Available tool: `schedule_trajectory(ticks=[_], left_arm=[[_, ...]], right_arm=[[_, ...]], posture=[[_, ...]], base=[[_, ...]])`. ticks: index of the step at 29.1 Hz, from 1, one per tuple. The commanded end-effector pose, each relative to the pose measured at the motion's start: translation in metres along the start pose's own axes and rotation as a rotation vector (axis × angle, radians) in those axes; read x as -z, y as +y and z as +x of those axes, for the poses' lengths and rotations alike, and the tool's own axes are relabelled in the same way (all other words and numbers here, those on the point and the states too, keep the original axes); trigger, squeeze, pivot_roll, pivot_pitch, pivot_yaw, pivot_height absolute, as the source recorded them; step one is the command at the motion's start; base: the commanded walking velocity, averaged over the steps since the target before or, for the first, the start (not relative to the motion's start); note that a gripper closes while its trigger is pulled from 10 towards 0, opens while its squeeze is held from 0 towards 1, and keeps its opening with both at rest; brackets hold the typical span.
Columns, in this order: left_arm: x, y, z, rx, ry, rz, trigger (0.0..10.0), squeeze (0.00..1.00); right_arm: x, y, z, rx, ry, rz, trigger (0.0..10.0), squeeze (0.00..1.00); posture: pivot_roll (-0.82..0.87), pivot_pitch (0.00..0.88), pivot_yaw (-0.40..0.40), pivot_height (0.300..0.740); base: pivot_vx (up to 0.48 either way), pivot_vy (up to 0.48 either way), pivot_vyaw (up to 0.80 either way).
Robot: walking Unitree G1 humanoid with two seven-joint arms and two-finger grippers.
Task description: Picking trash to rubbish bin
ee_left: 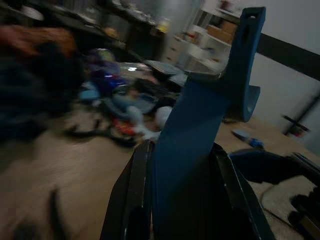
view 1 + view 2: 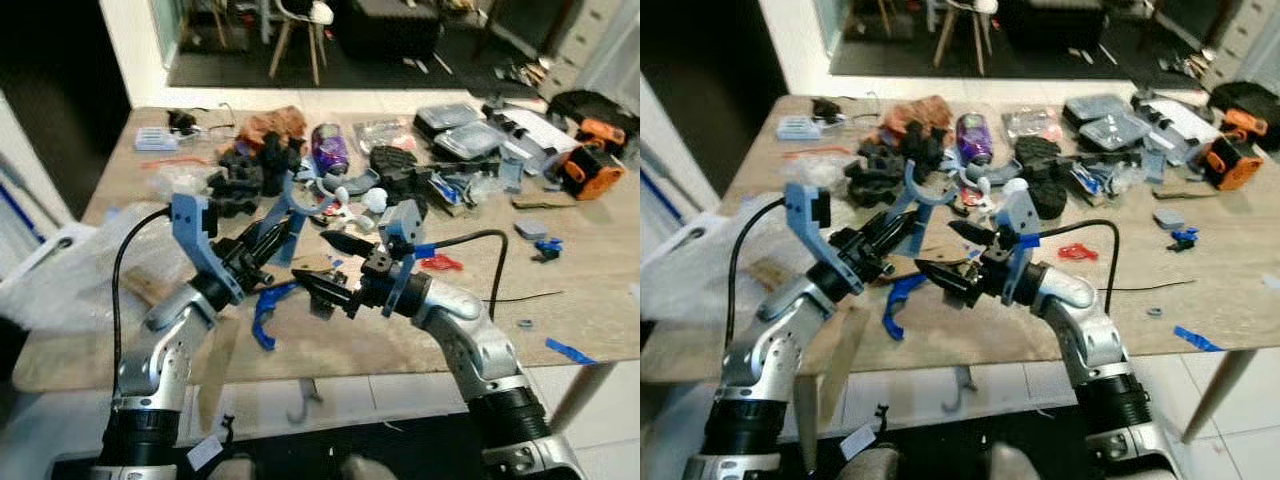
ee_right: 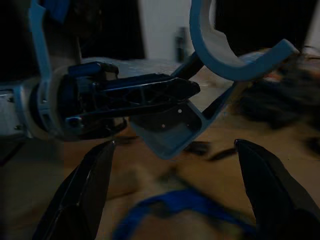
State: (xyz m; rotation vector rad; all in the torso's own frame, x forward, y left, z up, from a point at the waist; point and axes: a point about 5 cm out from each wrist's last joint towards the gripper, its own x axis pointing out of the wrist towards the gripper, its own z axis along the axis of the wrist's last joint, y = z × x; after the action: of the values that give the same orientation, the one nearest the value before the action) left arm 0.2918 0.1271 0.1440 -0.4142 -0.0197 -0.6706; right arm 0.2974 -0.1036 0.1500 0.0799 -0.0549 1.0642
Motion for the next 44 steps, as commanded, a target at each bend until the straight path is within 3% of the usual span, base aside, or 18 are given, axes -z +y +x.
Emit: schedule_trajectory(ticks=[1, 21, 39, 44], left_arm=[[0.004, -0.001, 0.0, 0.0, 0.017, 0.008, 10.0, 0.0], [0.017, 0.024, -0.013, -0.214, 0.036, 0.076, 10.0, 0.0], [0.011, 0.024, -0.002, -0.209, 0.013, 0.134, 10.0, 0.0], [0.004, 0.022, 0.006, -0.186, -0.005, 0.161, 10.0, 0.0]], right_arm=[[0.0, -0.005, -0.005, 0.035, -0.01, 0.009, 10.0, 0.0], [0.003, -0.015, -0.015, 0.314, -0.09, -0.032, 10.0, 0.0], [0.002, -0.016, -0.013, 0.274, -0.087, -0.027, 10.0, 0.0], [0.003, -0.016, -0.01, 0.269, -0.074, -0.006, 10.0, 0.0]], posture=[[-0.01, 0.0, -0.026, 0.74], [0.0, 0.0, -0.031, 0.74], [0.0, 0.0, -0.031, 0.74], [0.0, 0.0, -0.022, 0.74]], base=[[-0.292, 0.0, 0.0], [-0.29, 0.0, 0.0], [-0.304, 0.0, 0.0], [-0.314, 0.0, -0.32]])
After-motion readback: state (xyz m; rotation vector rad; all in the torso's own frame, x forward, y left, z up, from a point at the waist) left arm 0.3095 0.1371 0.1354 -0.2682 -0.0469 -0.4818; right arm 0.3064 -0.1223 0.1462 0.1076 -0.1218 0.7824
